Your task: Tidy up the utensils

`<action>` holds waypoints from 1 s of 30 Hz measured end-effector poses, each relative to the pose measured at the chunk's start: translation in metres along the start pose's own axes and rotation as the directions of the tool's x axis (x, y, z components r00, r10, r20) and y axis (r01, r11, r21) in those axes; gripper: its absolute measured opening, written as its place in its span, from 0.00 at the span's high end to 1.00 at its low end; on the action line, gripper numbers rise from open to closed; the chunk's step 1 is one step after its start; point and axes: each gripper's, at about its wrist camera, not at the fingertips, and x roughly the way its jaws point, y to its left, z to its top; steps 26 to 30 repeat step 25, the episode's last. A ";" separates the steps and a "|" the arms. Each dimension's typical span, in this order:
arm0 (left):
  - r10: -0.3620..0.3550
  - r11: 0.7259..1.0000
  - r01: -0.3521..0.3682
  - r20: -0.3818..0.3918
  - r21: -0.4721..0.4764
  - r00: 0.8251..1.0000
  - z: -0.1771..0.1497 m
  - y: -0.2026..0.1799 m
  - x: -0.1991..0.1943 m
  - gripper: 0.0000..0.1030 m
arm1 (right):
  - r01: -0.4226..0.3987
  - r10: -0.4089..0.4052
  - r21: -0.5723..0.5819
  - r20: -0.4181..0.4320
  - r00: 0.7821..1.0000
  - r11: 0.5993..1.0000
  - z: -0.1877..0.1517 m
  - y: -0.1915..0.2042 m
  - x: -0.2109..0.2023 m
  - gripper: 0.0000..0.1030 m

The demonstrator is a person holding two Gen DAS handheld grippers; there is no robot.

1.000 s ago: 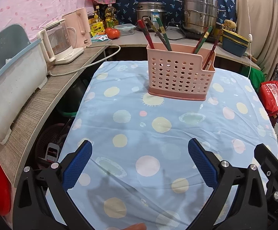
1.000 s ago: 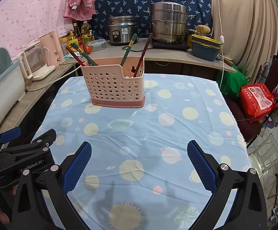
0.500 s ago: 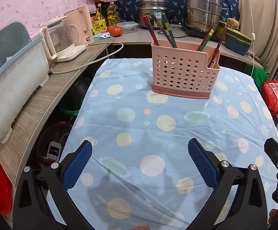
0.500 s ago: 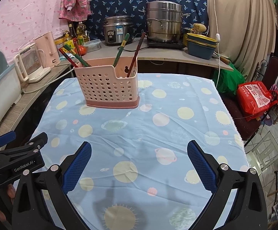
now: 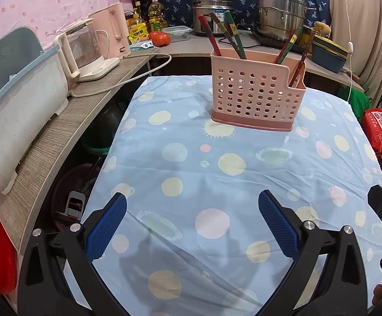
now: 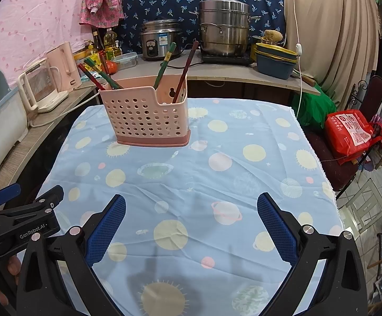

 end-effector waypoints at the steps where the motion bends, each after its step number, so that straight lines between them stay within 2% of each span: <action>1: -0.002 1.000 0.002 -0.001 -0.001 1.000 0.000 0.000 0.000 0.07 | 0.000 0.000 0.000 -0.001 1.000 1.000 0.000 0.000 0.000 0.06; 30: -0.004 1.000 0.004 0.015 0.020 1.000 0.000 -0.003 -0.003 0.07 | -0.001 0.001 -0.001 -0.003 1.000 1.000 -0.001 0.001 0.000 0.06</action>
